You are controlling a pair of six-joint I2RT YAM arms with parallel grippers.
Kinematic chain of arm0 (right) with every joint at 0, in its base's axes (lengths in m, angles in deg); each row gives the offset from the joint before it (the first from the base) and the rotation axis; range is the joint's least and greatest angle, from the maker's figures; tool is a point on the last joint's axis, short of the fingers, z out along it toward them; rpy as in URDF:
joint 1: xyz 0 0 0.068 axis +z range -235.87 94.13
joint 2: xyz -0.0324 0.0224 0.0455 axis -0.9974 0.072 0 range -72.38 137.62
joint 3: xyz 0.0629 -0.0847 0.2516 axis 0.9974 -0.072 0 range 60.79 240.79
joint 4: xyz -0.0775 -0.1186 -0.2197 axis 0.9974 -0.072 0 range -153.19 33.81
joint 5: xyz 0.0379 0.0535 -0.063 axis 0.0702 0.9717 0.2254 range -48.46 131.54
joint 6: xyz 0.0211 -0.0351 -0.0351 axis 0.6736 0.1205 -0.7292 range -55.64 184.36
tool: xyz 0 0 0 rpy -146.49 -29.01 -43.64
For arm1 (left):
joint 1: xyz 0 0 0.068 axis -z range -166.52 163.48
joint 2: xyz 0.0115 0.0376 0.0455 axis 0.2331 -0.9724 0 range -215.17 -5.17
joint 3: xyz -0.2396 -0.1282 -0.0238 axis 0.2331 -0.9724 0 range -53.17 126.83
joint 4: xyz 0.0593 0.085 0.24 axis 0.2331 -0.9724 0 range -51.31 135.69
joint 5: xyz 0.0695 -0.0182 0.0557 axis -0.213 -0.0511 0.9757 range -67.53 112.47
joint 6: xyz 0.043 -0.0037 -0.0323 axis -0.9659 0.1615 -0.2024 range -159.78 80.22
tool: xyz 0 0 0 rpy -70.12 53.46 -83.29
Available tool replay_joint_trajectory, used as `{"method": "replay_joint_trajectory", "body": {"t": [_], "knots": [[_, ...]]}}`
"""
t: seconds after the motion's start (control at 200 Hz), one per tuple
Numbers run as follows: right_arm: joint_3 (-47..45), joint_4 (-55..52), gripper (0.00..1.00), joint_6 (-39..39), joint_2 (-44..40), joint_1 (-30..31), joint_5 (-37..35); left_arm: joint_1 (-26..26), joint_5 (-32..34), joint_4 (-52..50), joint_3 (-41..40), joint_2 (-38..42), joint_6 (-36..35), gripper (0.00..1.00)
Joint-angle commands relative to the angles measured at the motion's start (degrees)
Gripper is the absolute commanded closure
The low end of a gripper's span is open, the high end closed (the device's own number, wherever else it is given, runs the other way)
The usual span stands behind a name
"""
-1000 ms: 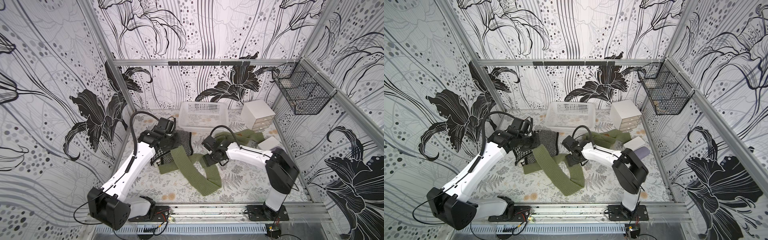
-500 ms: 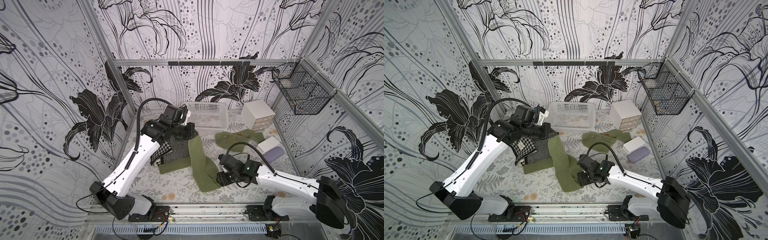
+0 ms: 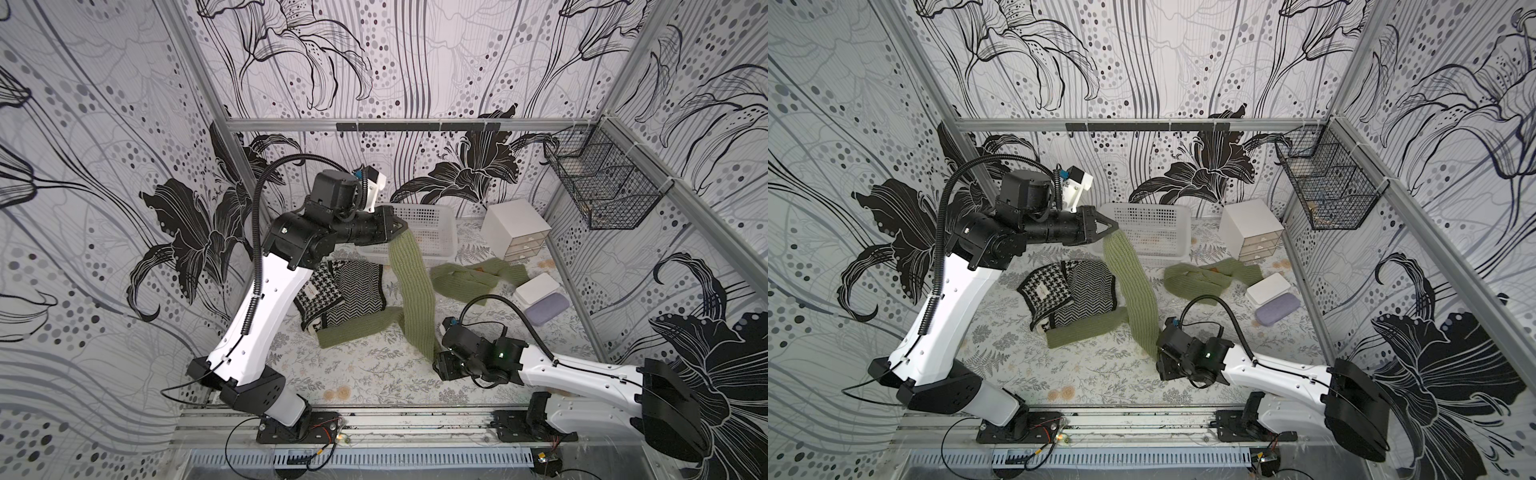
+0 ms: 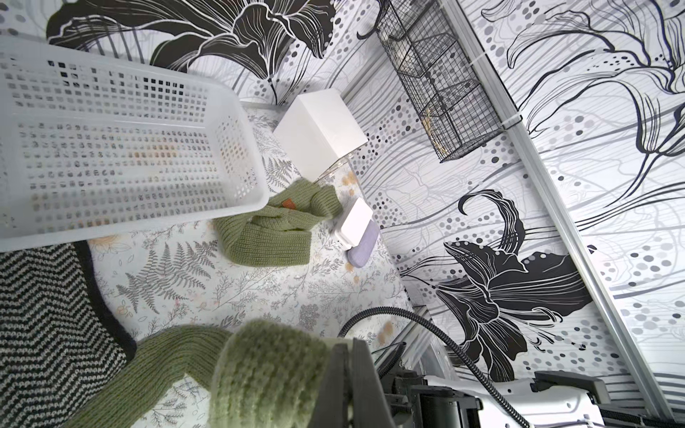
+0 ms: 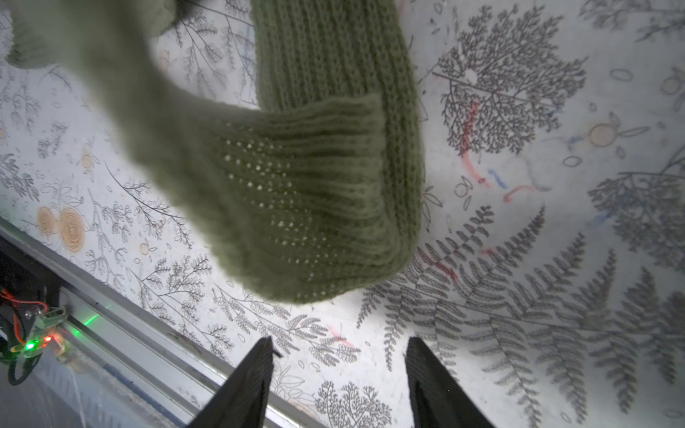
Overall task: Roll up the scarf and place it into the basket
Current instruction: Fold the scarf at the center of the board.
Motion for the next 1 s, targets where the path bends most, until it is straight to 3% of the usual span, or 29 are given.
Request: {"method": "replay_joint_trajectory", "body": {"t": [0.0,0.14,0.235,0.501,0.651,0.731,0.851,0.996], "knots": [[1.3,0.8,0.4,0.6,1.3,0.2,-2.8,-3.0,-2.1,0.8,4.8,-1.7,0.3,1.0],[2.9,-1.0,0.4,-0.6,1.6,0.2,-5.4,-4.4,-4.8,3.3,11.1,-5.0,3.2,1.0],[4.8,-3.0,0.4,-1.2,0.4,0.1,-7.2,-5.1,-2.3,7.1,11.1,-4.3,6.3,1.0],[7.3,-2.9,0.42,-3.5,1.7,-1.7,-7.6,-7.9,12.2,26.2,-7.9,6.5,20.9,1.0],[8.8,6.2,0.46,-9.4,6.5,-2.3,-4.8,-7.9,21.3,26.9,-11.4,9.3,23.8,1.0],[12.9,6.1,0.51,-12.1,11.7,-2.3,-4.5,-8.7,26.5,24.9,-12.2,9.5,25.2,1.0],[18.9,5.6,0.51,-14.2,18.2,-3.1,-5.8,-10.9,25.5,25.5,-17.1,11.3,28.4,1.0],[26.1,0.9,0.48,-15.4,25.0,-4.3,-13.3,-13.0,25.3,25.7,-23.6,15.6,28.7,1.0]]}}
